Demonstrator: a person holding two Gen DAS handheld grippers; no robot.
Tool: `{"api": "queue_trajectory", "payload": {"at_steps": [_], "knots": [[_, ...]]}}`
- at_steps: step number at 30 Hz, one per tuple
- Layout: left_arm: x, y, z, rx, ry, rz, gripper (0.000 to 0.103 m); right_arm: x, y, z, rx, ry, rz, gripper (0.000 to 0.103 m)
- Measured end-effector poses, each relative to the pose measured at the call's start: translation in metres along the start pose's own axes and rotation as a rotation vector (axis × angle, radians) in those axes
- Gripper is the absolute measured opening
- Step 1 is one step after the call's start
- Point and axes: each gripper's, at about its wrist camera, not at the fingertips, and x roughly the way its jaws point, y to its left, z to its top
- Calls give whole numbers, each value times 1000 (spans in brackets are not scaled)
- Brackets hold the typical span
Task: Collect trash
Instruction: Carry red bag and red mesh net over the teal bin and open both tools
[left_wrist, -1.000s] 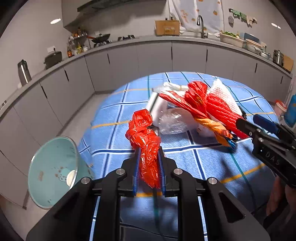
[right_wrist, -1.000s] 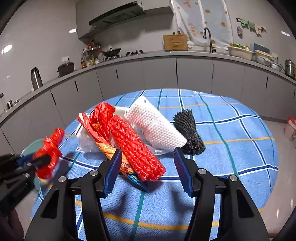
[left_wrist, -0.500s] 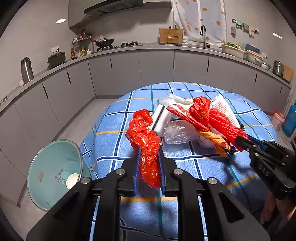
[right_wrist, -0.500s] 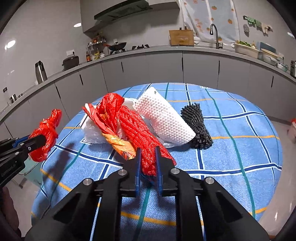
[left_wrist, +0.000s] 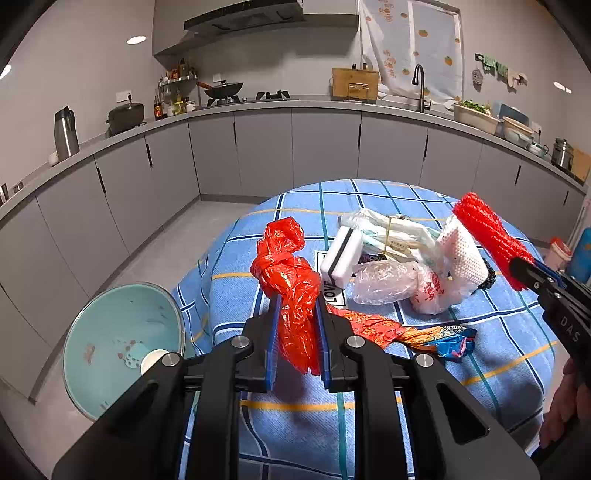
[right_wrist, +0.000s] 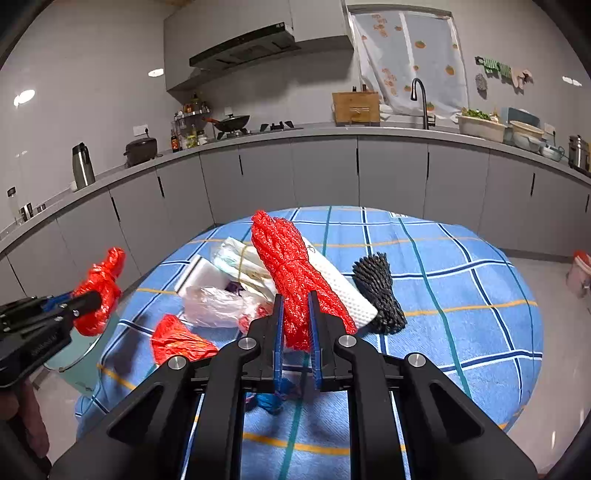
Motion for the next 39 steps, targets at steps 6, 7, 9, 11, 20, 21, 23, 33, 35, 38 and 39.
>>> {"api": "queue_trajectory", "payload": {"at_steps": [6,7,9,11,20,21,23,33,35,38,39], "knots": [[-6,14,4,-17,-22,11,18,-3,16,7,-26,-12,28,13],[-7,16,4,-21,-24,16,18,-2,20,8,-31,-14,33,13],[-8,22,4,-31,-28,23,18,-1,28,9,-42,-16,44,13],[-10,28,4,-41,-31,34,18,0,36,10,-54,-18,57,13],[-19,60,7,-83,-52,85,18,4,66,15,-86,-21,106,13],[-20,64,8,-87,-55,91,18,5,70,15,-90,-22,114,13],[-22,71,9,-93,-59,107,18,6,78,18,-99,-24,130,13],[-33,108,10,-130,-72,178,18,8,110,26,-131,-41,198,13],[-36,116,10,-138,-75,193,18,9,117,26,-136,-40,212,13],[-39,127,9,-151,-75,212,18,11,125,27,-144,-37,229,13],[-40,130,9,-154,-75,219,18,12,130,27,-148,-37,236,13]]}}
